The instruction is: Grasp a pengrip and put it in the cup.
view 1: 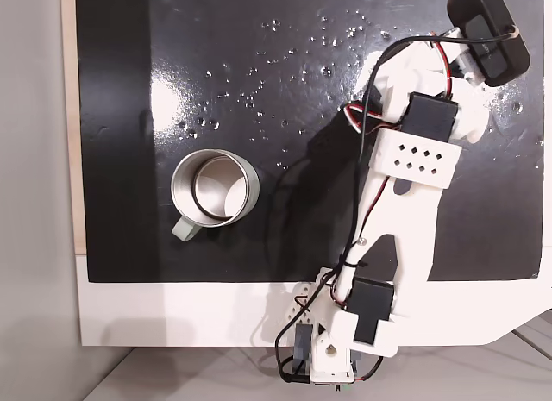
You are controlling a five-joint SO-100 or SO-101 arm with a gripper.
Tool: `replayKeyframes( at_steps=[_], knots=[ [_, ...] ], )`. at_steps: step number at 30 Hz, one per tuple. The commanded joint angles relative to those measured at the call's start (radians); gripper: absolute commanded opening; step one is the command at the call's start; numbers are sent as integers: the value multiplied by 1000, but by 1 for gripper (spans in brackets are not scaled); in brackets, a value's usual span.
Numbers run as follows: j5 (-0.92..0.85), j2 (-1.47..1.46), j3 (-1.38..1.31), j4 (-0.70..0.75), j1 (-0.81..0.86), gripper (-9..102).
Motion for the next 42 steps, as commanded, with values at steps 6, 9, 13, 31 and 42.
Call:
replayKeyframes(
  at_steps=[6, 9, 13, 31, 42],
  knots=[
    [207, 224, -87, 288, -255, 0],
    [293, 293, -67, 382, -387, 0],
    [380, 339, -34, 482, -568, 0],
    [526, 336, 104, 476, -867, 0],
    [520, 334, 107, 477, -861, 27]
  ],
)
